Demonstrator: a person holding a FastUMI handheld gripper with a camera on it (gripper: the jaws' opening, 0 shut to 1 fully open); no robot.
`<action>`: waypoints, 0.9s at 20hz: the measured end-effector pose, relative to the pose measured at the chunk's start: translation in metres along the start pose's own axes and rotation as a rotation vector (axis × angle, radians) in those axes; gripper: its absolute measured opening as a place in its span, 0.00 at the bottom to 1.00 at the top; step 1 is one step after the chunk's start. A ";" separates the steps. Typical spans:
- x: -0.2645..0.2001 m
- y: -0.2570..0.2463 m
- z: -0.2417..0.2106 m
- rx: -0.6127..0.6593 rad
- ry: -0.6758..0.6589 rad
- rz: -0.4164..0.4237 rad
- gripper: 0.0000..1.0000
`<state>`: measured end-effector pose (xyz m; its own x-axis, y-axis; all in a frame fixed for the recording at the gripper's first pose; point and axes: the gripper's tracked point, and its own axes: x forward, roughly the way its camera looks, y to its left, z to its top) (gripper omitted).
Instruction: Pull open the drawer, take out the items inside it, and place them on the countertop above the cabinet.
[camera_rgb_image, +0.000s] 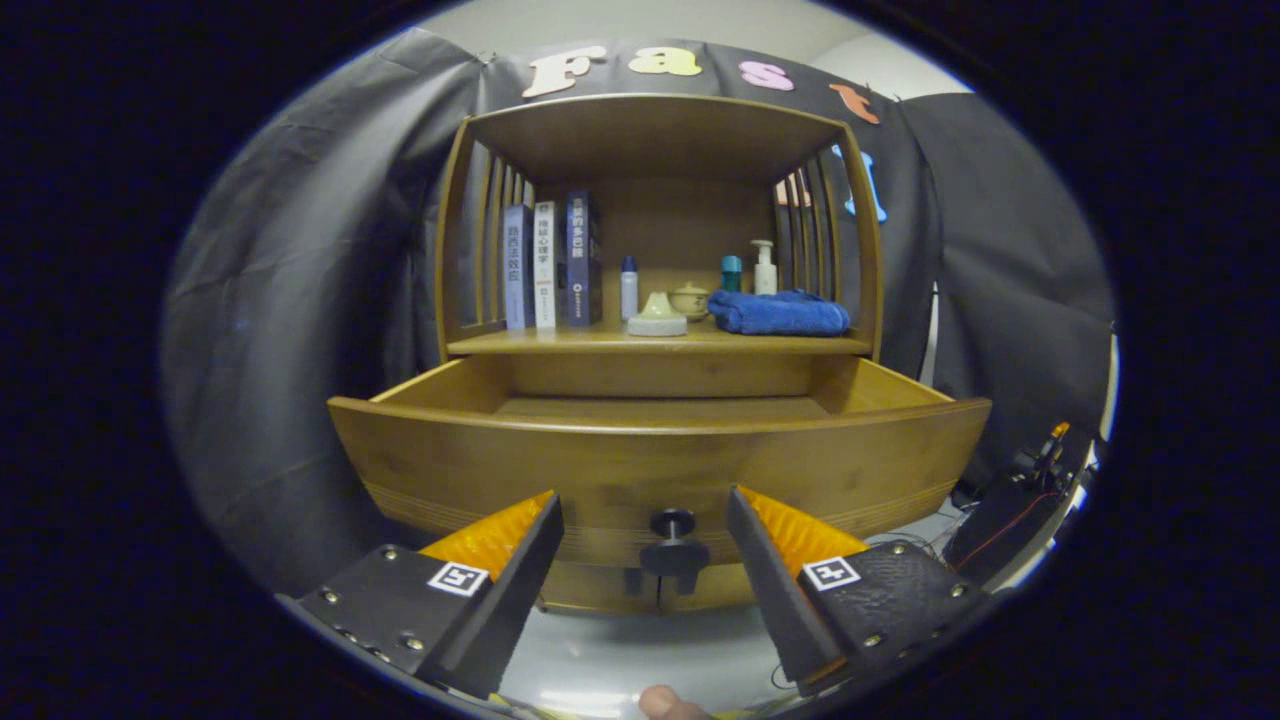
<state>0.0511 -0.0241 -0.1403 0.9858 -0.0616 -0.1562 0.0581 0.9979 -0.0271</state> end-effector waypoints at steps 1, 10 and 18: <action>0.006 -0.001 -0.002 0.001 0.004 -0.004 0.99; 0.030 0.003 -0.014 -0.020 -0.024 -0.025 0.99; 0.074 0.004 0.008 -0.015 -0.073 -0.023 0.99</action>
<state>0.1251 -0.0248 -0.1435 0.9932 -0.0824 -0.0829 0.0789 0.9959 -0.0442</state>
